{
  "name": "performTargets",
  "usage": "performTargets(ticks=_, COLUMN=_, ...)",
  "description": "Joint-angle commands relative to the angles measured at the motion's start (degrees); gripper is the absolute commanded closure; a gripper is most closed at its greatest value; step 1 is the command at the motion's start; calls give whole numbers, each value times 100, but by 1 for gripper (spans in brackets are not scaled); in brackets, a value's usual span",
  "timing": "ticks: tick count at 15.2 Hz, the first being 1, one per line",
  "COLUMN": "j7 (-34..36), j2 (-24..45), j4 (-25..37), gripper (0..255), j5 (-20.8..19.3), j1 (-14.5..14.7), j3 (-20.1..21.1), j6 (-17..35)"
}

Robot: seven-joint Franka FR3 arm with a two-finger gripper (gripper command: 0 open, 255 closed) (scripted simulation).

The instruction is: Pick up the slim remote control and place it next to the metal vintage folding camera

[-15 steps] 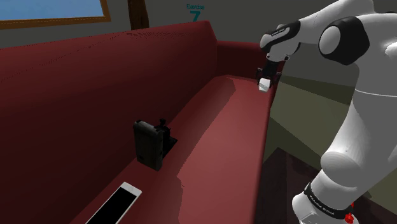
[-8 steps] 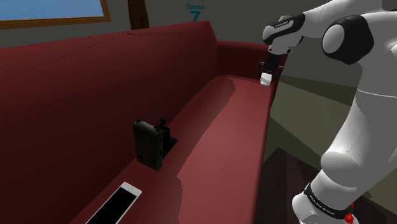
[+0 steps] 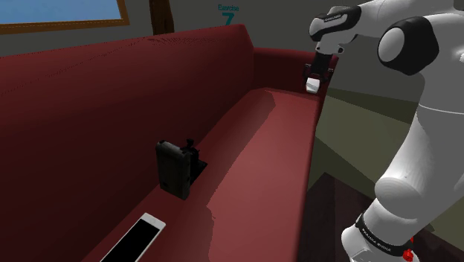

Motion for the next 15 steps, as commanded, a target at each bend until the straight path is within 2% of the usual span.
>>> performTargets(ticks=1, j7=7, j2=-11, j4=148, gripper=255, j5=-8, j1=-10, j3=-7, j6=-159)
performTargets(ticks=15, j7=59, j2=139, j4=1431, gripper=255, j5=34, j1=-114, j3=-36, j6=-1300)
